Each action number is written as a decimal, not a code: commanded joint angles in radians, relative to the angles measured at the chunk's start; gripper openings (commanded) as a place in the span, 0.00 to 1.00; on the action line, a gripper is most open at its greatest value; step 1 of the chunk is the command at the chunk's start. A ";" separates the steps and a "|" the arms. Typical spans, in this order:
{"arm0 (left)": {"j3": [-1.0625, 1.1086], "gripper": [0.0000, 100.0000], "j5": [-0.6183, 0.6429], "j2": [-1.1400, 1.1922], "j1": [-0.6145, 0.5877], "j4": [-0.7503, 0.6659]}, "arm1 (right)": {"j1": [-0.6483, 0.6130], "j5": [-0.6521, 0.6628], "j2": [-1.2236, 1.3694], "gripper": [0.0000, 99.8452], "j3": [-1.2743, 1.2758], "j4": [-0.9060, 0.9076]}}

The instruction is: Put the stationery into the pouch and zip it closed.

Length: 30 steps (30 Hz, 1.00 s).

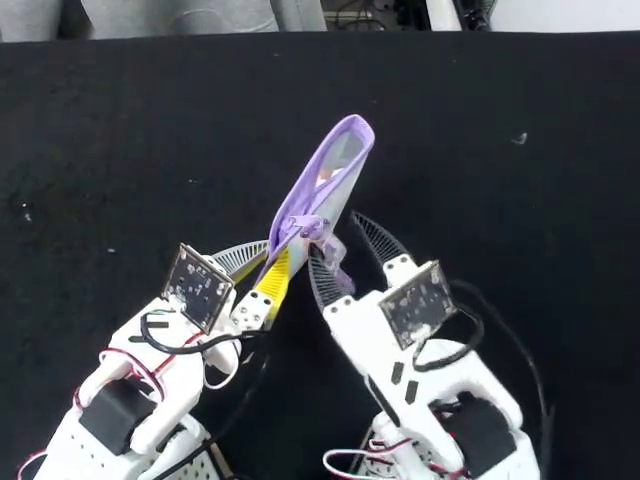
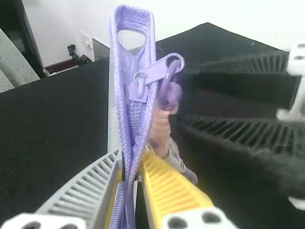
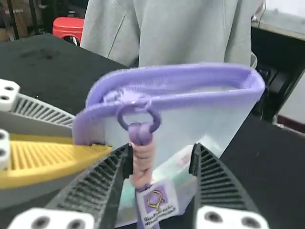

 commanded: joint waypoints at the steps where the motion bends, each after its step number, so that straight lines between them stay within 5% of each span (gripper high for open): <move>1: 0.012 0.03 -0.005 0.006 0.004 -0.005 | -0.015 -0.018 -0.077 0.20 0.028 -0.032; 8: 0.018 0.03 -0.005 0.006 0.005 -0.006 | -0.104 -0.011 -0.143 0.20 0.120 -0.048; 18: 0.008 0.03 -0.005 0.006 -0.001 -0.005 | -0.106 -0.011 -0.142 0.20 0.130 -0.141; 23: 0.008 0.03 -0.006 0.006 0.005 0.000 | -0.103 -0.011 -0.136 0.08 0.140 -0.163; 30: 0.008 0.03 -0.009 0.006 0.007 0.000 | -0.101 -0.014 -0.048 0.12 0.120 -0.186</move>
